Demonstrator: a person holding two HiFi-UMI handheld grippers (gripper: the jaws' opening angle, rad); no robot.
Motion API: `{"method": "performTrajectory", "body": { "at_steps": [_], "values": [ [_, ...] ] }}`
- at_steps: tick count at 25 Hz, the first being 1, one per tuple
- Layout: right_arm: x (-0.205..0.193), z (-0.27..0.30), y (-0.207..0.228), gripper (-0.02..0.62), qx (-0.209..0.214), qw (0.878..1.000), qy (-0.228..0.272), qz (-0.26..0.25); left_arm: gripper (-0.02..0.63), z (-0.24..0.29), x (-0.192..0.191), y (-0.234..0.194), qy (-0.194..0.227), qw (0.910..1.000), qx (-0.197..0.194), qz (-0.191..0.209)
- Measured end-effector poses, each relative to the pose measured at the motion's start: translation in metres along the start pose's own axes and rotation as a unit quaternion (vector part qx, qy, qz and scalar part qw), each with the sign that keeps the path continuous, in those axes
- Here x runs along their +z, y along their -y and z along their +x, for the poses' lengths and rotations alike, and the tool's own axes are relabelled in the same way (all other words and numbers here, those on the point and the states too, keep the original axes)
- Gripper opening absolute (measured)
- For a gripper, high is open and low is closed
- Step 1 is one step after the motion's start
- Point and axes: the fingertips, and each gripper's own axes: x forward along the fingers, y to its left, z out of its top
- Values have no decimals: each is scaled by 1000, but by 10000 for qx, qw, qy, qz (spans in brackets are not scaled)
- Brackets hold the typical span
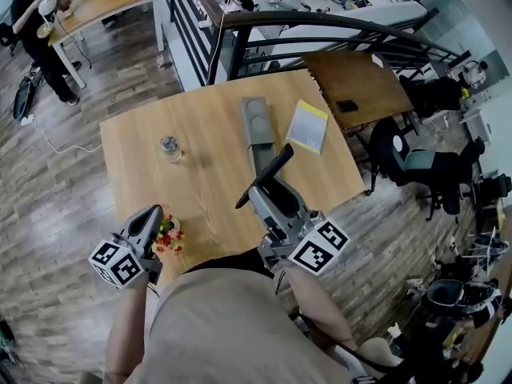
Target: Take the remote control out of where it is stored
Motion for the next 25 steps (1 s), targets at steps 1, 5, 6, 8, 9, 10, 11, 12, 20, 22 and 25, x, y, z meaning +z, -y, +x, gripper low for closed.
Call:
{"method": "performTrajectory", "body": {
  "at_steps": [1,5,6,8,9,10,11,12,20,22,25],
  "values": [
    [0,2,-1,179,19,10000,-41,-27,0,1,0,0,-9,10000,-36,11],
    [0,4,0,179,-23,9999,-152,33,0,7,3,4,9,9997,-223,62],
    [2,2,-2,179,-19,9999,-148,18,0,8,7,5,56,9995,-286,86],
    [7,2,-8,179,14,9999,-157,-23,0,8,18,6,159,9989,-408,166],
    [8,2,-11,179,42,9998,-172,-8,0,6,21,7,180,9985,-466,227],
    [8,2,-14,179,81,9998,-180,30,0,5,21,8,166,9980,-517,312],
    [7,4,-18,179,134,9997,-170,71,0,5,18,9,117,9976,-548,411],
    [8,7,-22,179,193,9997,-147,103,0,6,15,8,36,9973,-547,495],
    [0,7,-16,179,236,9990,-308,242,0,16,2,12,-236,9971,-425,587],
    [3,-6,-7,179,143,9991,-360,193,0,16,2,20,-236,9969,-460,599],
    [2,-23,0,179,29,9989,-386,265,0,9,-1,25,-224,9972,-473,535]
  ]
}}
